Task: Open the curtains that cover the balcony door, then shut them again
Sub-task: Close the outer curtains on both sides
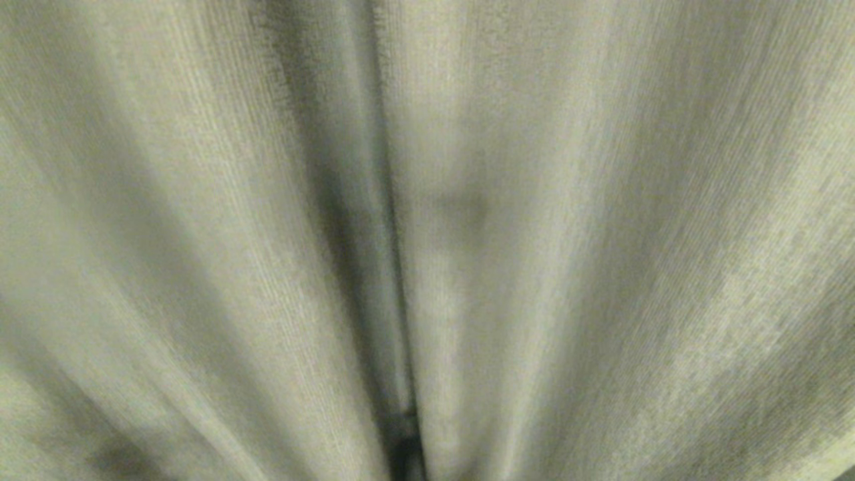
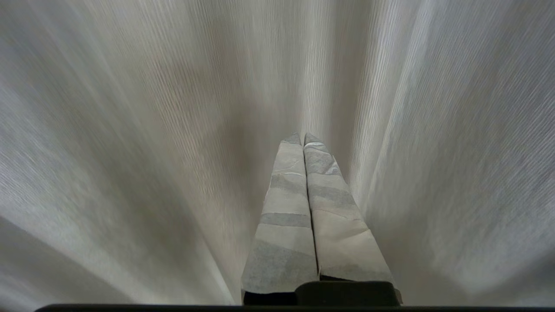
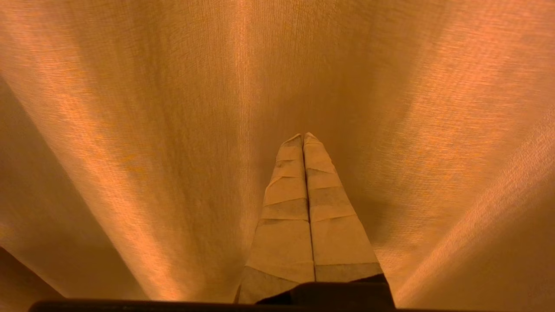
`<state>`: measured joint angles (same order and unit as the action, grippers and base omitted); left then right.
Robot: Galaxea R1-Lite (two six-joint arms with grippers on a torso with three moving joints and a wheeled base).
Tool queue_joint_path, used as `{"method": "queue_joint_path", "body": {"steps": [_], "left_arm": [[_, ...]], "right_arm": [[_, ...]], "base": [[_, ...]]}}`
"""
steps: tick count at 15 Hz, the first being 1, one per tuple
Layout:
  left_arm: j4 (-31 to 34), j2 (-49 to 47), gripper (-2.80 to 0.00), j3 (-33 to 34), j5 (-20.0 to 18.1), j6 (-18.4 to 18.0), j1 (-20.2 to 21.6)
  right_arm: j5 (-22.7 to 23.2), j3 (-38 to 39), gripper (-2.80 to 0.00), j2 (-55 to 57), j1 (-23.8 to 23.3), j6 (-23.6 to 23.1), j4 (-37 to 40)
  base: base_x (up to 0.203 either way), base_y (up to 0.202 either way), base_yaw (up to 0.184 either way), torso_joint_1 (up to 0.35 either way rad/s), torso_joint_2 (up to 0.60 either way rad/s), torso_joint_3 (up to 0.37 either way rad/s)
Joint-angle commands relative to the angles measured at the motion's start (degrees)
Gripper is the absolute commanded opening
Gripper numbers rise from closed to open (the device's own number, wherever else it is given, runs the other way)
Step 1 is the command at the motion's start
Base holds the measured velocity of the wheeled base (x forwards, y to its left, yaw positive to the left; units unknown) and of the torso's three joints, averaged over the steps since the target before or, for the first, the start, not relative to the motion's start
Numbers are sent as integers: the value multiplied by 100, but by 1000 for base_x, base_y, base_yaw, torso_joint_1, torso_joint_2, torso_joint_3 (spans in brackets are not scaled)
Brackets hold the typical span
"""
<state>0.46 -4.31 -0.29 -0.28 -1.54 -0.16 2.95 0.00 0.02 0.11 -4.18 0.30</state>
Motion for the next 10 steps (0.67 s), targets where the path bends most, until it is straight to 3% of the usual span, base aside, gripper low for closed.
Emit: {"method": "queue_joint_path", "body": {"steps": [1,10], "left_arm": [[6,429,-280,-3,1,4,16],[-55,431,-280,20,1,66,16]], "right_arm": [[4,0,-280,-2,7,-4,-3],[4,0,-280,-2,0,-4,1]], "base": [[0,0,0,0,0,0],[0,0,0,0,0,0]]}}
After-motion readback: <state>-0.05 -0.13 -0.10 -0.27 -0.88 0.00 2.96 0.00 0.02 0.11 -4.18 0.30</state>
